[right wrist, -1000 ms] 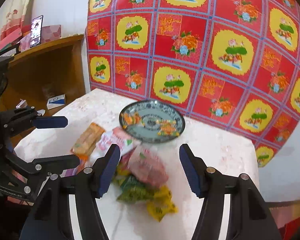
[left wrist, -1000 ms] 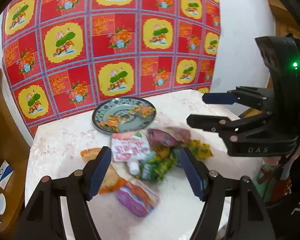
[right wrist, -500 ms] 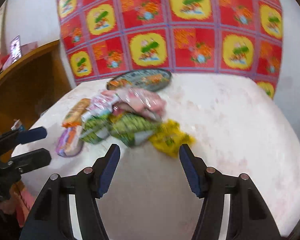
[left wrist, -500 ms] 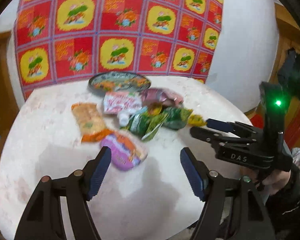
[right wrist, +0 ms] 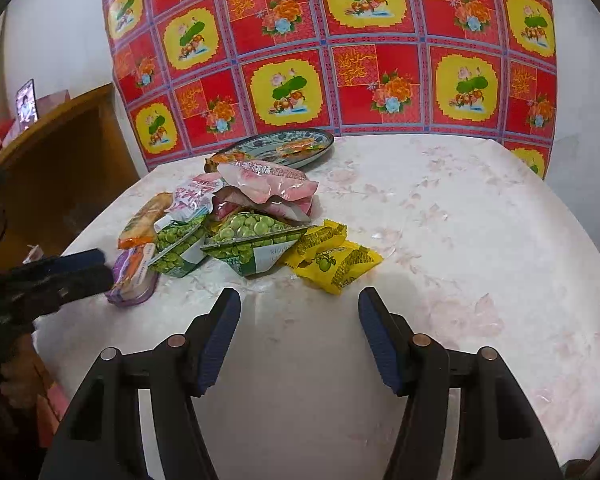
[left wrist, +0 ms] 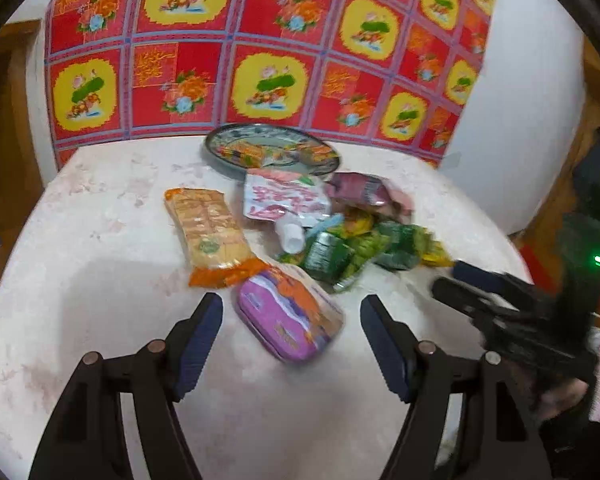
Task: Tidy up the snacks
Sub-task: 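Withdraw the right tool from the plate back toward the snack pile, then grasp the yellow candy packet with the right tool while the left tool grasps the purple tin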
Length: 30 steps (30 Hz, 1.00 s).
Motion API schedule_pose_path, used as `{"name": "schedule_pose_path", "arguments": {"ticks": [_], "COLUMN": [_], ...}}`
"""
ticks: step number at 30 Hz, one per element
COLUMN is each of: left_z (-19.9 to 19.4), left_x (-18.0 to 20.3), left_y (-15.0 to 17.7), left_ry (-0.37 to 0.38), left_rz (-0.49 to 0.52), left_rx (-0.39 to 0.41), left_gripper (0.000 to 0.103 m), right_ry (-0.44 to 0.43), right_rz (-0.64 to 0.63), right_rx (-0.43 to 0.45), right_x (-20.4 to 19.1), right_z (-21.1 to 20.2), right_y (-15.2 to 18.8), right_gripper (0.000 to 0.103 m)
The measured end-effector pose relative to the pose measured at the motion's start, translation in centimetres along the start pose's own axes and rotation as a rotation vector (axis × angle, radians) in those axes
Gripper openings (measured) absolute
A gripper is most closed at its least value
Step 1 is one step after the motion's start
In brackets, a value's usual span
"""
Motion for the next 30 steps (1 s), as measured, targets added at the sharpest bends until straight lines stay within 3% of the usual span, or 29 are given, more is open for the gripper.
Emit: {"name": "schedule_pose_path", "arguments": {"ticks": [5,9,14,18,25,28,30], "left_z": [2.0,2.3,1.3,0.6,0.2,0.4,0.6], "left_x": [1.2,2.8,3.1,3.4,1.1,-0.1,-0.5], "left_y": [0.1,0.9,1.7,2.5,2.1,1.9,1.9], "left_ry": [-0.048,-0.121,-0.066,-0.055,-0.094,-0.081,-0.079], "left_rz": [0.043,0.144,0.172,0.202,0.13,0.1,0.093], "left_rx": [-0.048,-0.004,-0.003,0.013,0.023,0.02,0.013], "left_gripper": [0.075,0.068,0.068,0.068,0.068,0.068,0.068], "right_ry": [-0.018,-0.025,-0.04,0.043,0.095,0.066,0.022], "right_rz": [-0.008,-0.001,-0.002,-0.112,-0.22,-0.265,-0.282], "right_rx": [-0.015,-0.019,-0.079,-0.154,-0.219,-0.215,-0.221], "right_x": [0.3,0.9,1.4,1.2,1.5,1.1,0.8], "right_z": [-0.6,-0.9,-0.6,0.3,2.4,2.8,3.0], "right_y": [0.2,0.2,-0.6,-1.5,-3.2,-3.5,-3.4], "right_gripper": [0.063,0.063,0.063,0.063,0.063,0.059,0.045]}}
Point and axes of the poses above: each gripper's, at about its wrist camera, not at the fingertips, and z roughly the way its jaws point, x to its right, y to its underside, the point moved 2 cm from there along z, roughly the way its jaws point, and after that the axes turned 10 degrees about -y, right-handed, at the moved point
